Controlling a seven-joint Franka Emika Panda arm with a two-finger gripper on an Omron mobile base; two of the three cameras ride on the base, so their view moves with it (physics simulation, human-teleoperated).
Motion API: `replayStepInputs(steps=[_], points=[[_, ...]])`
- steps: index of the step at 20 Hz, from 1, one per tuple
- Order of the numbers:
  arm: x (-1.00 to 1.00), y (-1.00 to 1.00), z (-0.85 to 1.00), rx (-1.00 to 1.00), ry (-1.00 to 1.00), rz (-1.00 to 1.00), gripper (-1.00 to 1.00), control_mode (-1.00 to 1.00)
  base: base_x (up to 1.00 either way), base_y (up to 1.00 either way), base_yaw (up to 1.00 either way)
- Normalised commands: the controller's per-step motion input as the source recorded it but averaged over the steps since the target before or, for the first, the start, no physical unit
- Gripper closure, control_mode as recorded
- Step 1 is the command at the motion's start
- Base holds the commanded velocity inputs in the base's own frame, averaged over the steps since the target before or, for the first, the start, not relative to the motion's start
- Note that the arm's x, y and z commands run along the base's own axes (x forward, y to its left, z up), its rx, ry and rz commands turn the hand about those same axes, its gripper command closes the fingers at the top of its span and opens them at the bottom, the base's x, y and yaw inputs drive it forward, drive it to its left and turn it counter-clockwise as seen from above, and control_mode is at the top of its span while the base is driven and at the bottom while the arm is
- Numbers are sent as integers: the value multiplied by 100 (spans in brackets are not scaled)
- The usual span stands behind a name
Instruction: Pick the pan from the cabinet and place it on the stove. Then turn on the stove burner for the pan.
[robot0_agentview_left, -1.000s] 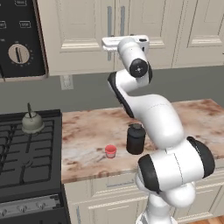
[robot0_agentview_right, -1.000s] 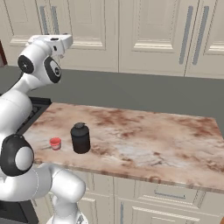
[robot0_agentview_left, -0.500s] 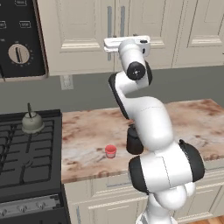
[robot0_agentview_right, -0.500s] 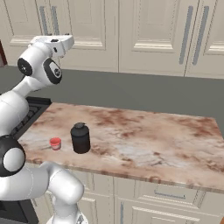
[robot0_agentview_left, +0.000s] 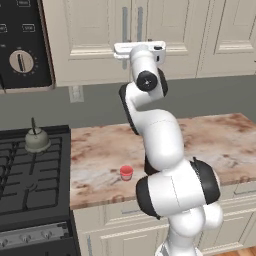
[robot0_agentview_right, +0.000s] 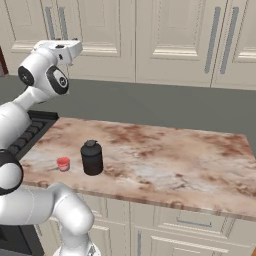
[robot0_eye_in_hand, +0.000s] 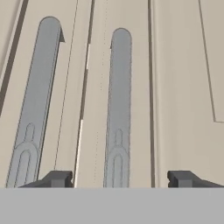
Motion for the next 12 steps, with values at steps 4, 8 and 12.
replayStepInputs(steps=[4, 8, 12], points=[[34, 0, -7, 1, 0, 0, -100, -100, 0, 0, 0], [46, 0, -13, 2, 0, 0, -100, -100, 0, 0, 0], [58, 9, -21, 4, 0, 0, 100, -100, 0, 0, 0]])
